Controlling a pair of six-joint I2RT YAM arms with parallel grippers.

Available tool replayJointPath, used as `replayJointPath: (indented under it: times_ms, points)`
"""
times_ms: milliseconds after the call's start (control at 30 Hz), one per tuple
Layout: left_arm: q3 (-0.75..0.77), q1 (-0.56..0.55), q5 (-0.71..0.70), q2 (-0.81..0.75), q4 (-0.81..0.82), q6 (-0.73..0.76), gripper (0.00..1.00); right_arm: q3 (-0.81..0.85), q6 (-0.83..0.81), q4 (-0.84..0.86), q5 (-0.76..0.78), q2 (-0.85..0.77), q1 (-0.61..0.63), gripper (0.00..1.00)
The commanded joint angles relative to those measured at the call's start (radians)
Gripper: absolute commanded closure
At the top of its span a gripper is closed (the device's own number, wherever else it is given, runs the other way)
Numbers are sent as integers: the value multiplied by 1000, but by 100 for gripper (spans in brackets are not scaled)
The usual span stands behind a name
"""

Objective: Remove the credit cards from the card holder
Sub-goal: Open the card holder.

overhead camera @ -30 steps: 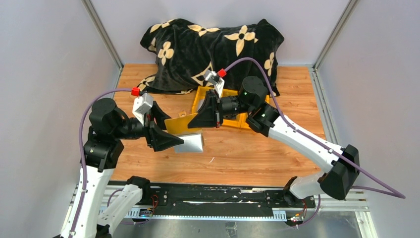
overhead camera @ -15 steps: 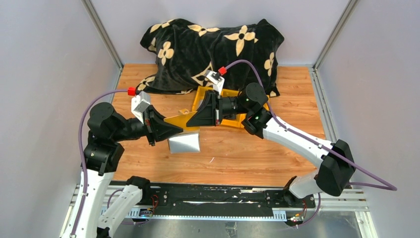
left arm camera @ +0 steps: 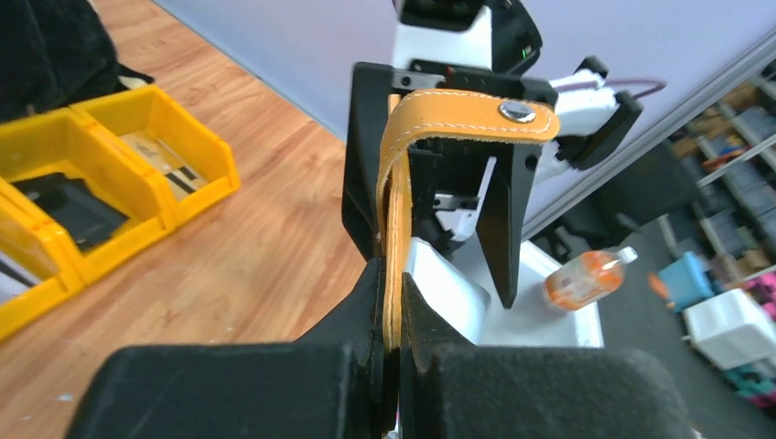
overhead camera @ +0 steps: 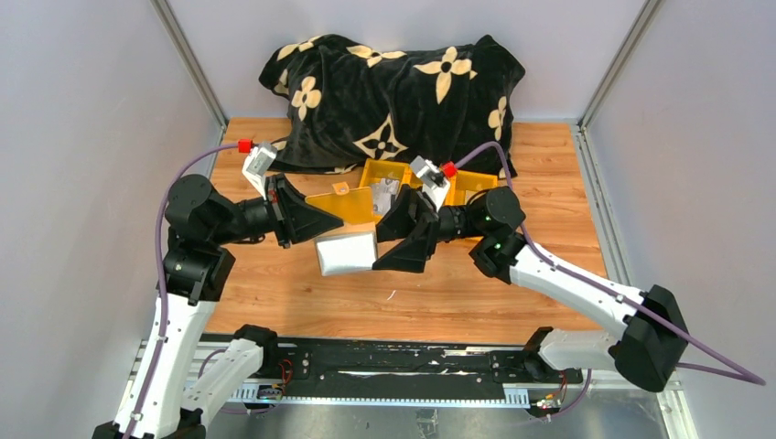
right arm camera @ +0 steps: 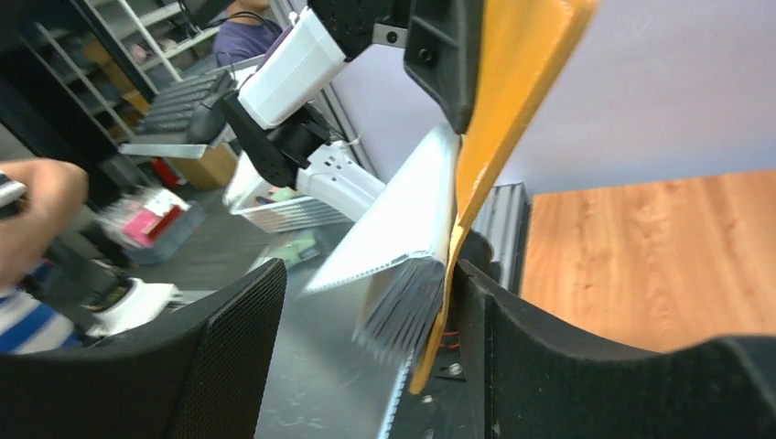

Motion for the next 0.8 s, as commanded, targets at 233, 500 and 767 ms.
replayJointPath:
  times_ms: [233,500,767]
  points:
    - [23,-2,-13,10,245,-301,100,5,-464,-263,81,-124,73,32]
    - [26,-2,-5,-3,234,-290,100,36,-393,-219,174,-93,74,40]
    - [28,-2,11,-5,239,-311,100,77,-399,-218,298,-70,74,46]
